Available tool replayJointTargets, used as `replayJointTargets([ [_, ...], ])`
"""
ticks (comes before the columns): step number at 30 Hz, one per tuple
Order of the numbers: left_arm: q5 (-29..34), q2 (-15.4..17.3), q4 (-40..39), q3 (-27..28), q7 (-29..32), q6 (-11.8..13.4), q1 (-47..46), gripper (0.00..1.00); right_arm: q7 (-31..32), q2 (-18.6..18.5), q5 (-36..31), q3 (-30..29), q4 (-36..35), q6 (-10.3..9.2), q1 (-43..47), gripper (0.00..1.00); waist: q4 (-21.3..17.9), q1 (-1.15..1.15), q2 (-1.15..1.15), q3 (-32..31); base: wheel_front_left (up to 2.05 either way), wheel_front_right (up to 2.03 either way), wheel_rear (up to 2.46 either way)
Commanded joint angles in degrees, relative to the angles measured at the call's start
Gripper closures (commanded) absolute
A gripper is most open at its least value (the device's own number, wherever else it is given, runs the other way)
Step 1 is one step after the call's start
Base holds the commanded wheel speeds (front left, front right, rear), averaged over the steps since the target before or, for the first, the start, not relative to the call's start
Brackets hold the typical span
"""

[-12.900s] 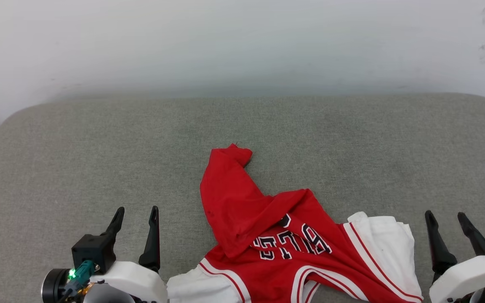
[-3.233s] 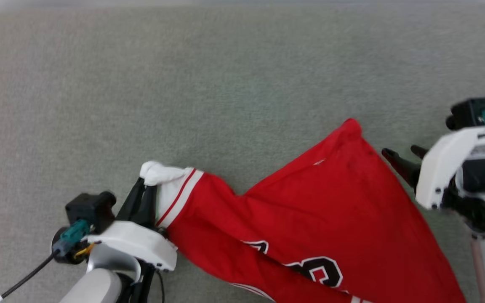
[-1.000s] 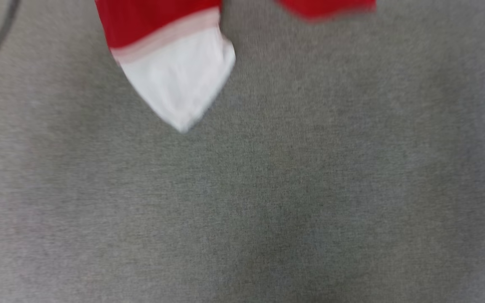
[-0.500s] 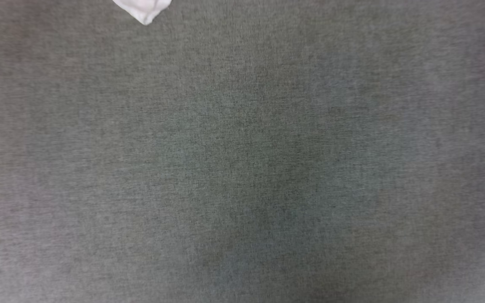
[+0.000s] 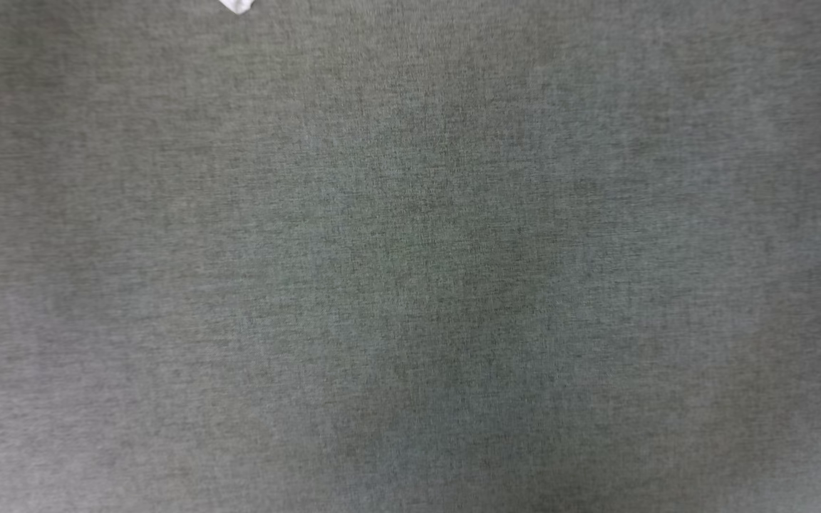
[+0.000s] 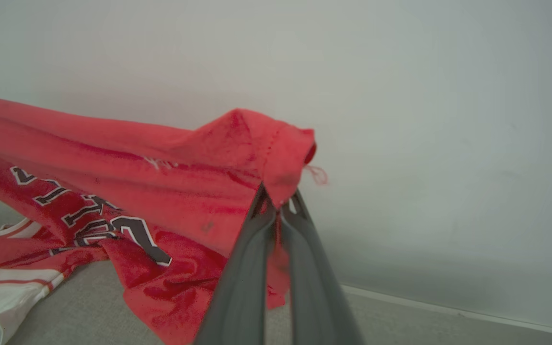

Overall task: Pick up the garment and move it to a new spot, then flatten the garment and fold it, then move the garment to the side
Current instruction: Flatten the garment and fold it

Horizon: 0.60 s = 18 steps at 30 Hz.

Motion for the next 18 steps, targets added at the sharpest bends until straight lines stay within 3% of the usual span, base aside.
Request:
replayJointTargets([
  [1, -1.43, -0.37, 1.50, 0.48, 0.13, -0.49, 2.90, 1.00, 0.18, 0.20, 1.04, 1.28, 1.51, -0.10, 3.19, 1.00, 0.16, -0.01, 0.00, -1.86, 0.00, 0.00, 0.00],
  [8, -6.71, -2.96, 6.50, 1.39, -2.17, -4.03, 15.64, 1.00, -0.35, -1.27, 7.04, 6.23, 2.79, -0.10, 16.59, 1.00, 1.98, -0.01, 0.00, -9.95, 0.00, 0.00, 0.00],
  [13, -10.51, -4.42, 8.20, 2.55, -5.67, -6.05, 28.82, 1.00, -2.34, -2.87, 11.70, 9.24, 0.01, -0.11, 29.16, 1.00, 2.87, -0.01, 0.00, -17.67, 0.00, 0.00, 0.00],
  [18, -12.82, -3.56, 6.69, 3.66, -8.93, -7.24, 42.39, 1.00, -3.38, -5.87, 15.87, 11.30, -4.89, -0.13, 41.84, 1.00, 3.17, -0.01, 0.00, -24.85, 0.00, 0.00, 0.00],
])
